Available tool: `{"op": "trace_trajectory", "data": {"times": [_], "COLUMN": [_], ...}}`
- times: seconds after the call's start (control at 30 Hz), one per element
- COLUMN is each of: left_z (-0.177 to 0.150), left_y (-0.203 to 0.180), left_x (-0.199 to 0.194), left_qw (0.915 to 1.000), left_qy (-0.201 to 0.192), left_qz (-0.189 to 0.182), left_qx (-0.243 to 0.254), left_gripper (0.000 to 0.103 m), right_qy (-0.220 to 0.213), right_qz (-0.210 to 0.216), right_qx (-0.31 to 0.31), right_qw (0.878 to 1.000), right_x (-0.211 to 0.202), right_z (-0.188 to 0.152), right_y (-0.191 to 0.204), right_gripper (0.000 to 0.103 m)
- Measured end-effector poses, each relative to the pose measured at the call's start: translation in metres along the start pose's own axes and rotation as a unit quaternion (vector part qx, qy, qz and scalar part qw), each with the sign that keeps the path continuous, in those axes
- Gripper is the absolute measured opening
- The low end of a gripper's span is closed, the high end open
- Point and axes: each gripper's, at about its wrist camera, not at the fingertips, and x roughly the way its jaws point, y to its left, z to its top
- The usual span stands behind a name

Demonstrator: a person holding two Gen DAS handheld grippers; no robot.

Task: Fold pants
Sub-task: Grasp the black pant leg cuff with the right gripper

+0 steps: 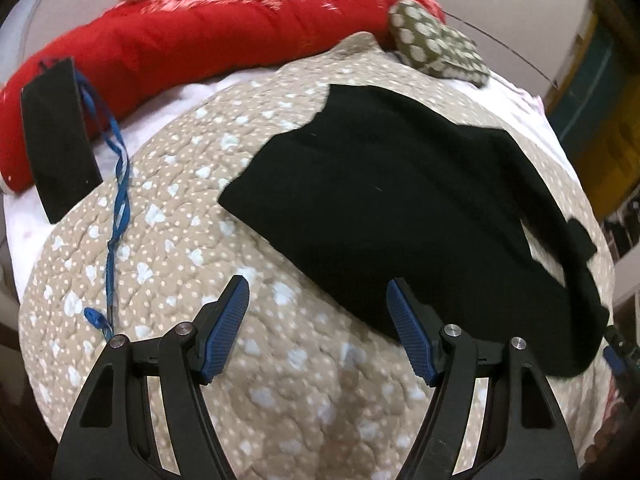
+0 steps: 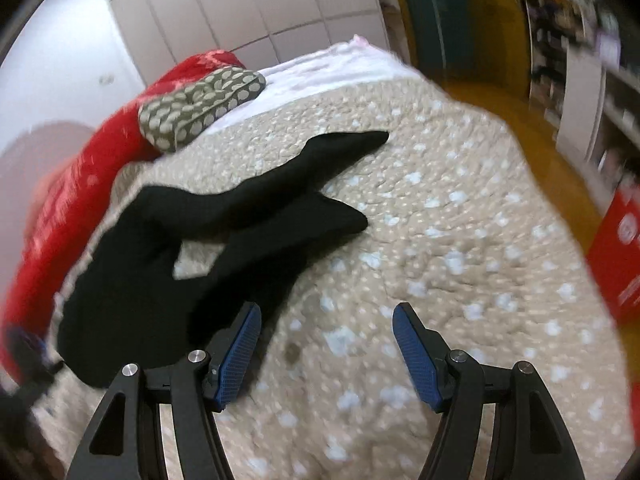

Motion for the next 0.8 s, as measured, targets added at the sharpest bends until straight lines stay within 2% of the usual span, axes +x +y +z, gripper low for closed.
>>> {"op": "trace_trajectory", "data": {"times": [0.07, 0.23, 0.27, 0.3, 0.4, 0.5, 0.63, 0.7, 0.73, 0.8], "left_z": [0.005, 0.003, 0.003, 0.003, 0.003, 0.005, 0.006, 0.006, 0.006, 0.006], "left_y": [0.006, 0.007, 0.005, 0.004, 0.003, 0.003, 0.002, 0.002, 0.002, 0.002], "left_x": [0.003, 0.017, 0.017, 0.018, 0.019, 0.021, 0.019, 0.018, 0.018, 0.017], "left_qw": [0.9998, 0.9991, 0.9991, 0.9991, 0.9991, 0.999, 0.9987, 0.9986, 0.9984, 0.9979], "left_qy": [0.002, 0.031, 0.033, 0.033, 0.034, 0.035, 0.031, 0.029, 0.028, 0.029], "left_qz": [-0.004, -0.011, -0.011, -0.01, -0.011, -0.015, -0.027, -0.031, -0.036, -0.042], "left_qx": [-0.017, -0.025, -0.024, -0.023, -0.022, -0.024, -0.029, -0.032, -0.034, -0.041], "left_gripper": [0.072, 0.072, 0.072, 0.072, 0.072, 0.072, 0.072, 0.072, 0.072, 0.072], "right_qy": [0.007, 0.027, 0.024, 0.016, -0.008, -0.053, -0.105, -0.1, -0.078, -0.056], "right_qz": [0.045, 0.079, 0.091, 0.104, 0.11, 0.069, -0.003, -0.028, -0.021, -0.028], "right_qx": [0.041, 0.095, 0.106, 0.118, 0.103, 0.028, -0.015, -0.002, 0.021, 0.059], "right_qw": [0.998, 0.992, 0.99, 0.987, 0.988, 0.996, 0.994, 0.995, 0.996, 0.996], "right_x": [0.009, 0.052, 0.059, 0.063, 0.049, 0.004, -0.055, -0.069, -0.064, -0.054], "right_z": [0.009, 0.033, 0.037, 0.041, 0.048, 0.047, 0.028, 0.017, 0.011, 0.0], "right_y": [-0.008, -0.01, -0.011, -0.014, -0.011, -0.003, -0.026, -0.05, -0.067, -0.088], "right_gripper": [0.067, 0.064, 0.047, 0.018, 0.009, 0.008, 0.008, 0.008, 0.01, 0.028]}}
